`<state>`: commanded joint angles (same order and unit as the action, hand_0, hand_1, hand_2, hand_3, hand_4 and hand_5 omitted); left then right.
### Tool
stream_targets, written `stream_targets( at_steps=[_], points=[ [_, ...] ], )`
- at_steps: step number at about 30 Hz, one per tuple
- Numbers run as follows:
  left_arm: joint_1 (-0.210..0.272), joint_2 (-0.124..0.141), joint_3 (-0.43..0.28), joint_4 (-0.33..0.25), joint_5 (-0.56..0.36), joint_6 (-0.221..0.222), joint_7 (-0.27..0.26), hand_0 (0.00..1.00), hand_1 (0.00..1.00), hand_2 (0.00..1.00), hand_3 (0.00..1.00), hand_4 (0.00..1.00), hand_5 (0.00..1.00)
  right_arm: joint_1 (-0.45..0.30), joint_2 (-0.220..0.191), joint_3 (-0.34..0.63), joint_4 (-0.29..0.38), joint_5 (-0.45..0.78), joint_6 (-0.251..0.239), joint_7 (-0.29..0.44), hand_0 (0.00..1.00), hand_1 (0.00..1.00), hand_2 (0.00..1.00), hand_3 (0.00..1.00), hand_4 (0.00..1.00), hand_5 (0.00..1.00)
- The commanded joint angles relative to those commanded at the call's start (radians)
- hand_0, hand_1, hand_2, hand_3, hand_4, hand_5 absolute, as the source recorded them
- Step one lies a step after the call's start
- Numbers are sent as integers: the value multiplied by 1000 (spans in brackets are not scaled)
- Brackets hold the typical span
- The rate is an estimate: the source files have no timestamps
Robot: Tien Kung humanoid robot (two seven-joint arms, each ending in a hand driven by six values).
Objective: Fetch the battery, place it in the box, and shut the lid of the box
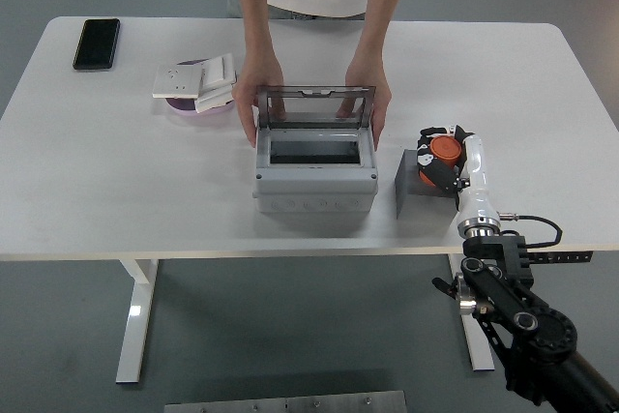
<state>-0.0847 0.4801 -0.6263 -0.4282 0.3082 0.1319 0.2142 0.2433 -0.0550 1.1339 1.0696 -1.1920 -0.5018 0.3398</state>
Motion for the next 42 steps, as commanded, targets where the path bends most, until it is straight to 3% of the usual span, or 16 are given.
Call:
stream_targets(
  at_steps=[21,22,27,28,36,42],
  points=[
    [4,0,-4,-1,3,2,-1,641,745,594,543,397,2,9,-11,-6,13,-10,-2,-12,488,395,377,359,439,2],
    [4,0,-4,-1,3,2,-1,641,745,596,544,395,2,9,-11,-6,14,-10,-2,-12,452,386,357,342,424,50],
    [4,0,-6,-1,3,4,-2,641,745,596,544,395,2,10,-11,-7,16,-13,0,-15,452,386,357,342,424,50],
    [4,0,-6,-1,4,4,-1,642,745,598,543,394,2,10,-12,-7,17,-13,-1,-15,421,365,330,326,178,2],
    [3,2,-8,-2,6,3,1,641,745,598,542,392,2,23,-27,-13,43,-28,-7,-30,399,342,304,305,138,2],
    [3,2,-6,-1,2,3,-1,642,745,599,542,394,2,45,-63,-26,86,-62,-15,-73,388,338,307,307,140,2]
  ],
)
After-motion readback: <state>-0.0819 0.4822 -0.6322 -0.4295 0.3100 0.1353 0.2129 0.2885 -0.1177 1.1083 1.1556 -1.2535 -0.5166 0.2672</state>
